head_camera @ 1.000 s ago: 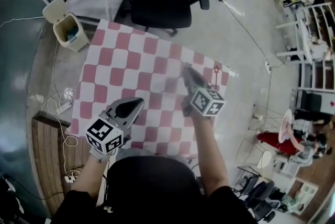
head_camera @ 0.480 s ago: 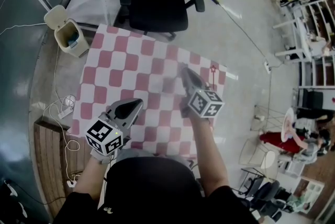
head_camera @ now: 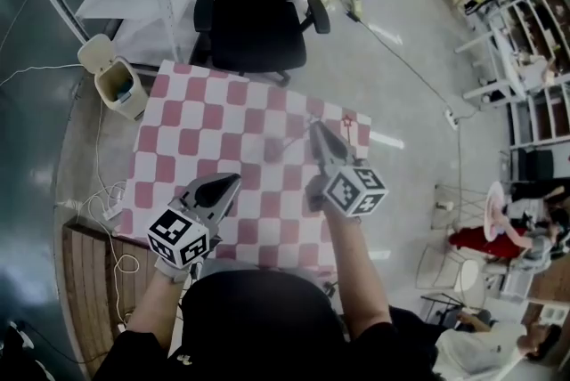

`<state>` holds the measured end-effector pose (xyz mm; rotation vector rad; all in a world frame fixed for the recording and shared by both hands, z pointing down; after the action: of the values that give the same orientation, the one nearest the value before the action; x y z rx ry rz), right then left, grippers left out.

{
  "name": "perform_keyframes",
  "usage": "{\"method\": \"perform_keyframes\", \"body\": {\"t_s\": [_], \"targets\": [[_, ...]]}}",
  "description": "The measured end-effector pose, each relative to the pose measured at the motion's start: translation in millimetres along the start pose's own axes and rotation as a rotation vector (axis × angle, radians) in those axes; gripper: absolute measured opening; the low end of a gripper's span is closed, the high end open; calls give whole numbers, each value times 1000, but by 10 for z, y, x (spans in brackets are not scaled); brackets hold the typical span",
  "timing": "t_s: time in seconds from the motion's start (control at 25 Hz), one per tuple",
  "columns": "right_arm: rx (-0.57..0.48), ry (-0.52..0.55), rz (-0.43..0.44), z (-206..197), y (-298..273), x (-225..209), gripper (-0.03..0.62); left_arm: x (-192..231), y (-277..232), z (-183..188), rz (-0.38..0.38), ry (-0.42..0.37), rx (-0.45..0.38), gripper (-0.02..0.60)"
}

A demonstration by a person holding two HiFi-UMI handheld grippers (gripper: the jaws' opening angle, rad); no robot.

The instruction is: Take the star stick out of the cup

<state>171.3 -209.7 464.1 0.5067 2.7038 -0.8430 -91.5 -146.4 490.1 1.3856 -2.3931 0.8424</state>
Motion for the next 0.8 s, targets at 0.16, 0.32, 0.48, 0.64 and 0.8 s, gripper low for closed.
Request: {"method": "perform_keyframes", "body": {"t_s": [0.16, 0.32, 0.48, 0.64, 0.8], "targets": [[-69, 7, 25, 141, 447, 21, 28, -239, -28, 100, 0, -36, -10, 39], [-124, 19, 45, 242, 920, 47, 28, -485, -52, 210, -3, -73, -17, 38], [-171, 49, 59, 308, 1373, 70, 28, -703, -56, 328, -7, -106, -27, 38], [-199, 62, 52, 263, 1805, 56, 28, -919, -48, 389, -23, -137, -29, 38], [-212, 57, 52, 135, 2121, 74, 28, -1065, -5, 446, -30, -161, -30, 38]]}}
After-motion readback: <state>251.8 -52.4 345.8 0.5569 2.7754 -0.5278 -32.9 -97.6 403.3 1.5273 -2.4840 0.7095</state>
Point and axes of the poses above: the fingertips, and each gripper's own axes: y backward along the fingers, x to its left, z out of its top, the point moved 8 cm from there along y, backward along the fingers, and after that the axes turned 11 degrees about x, right-handed, at the moved point
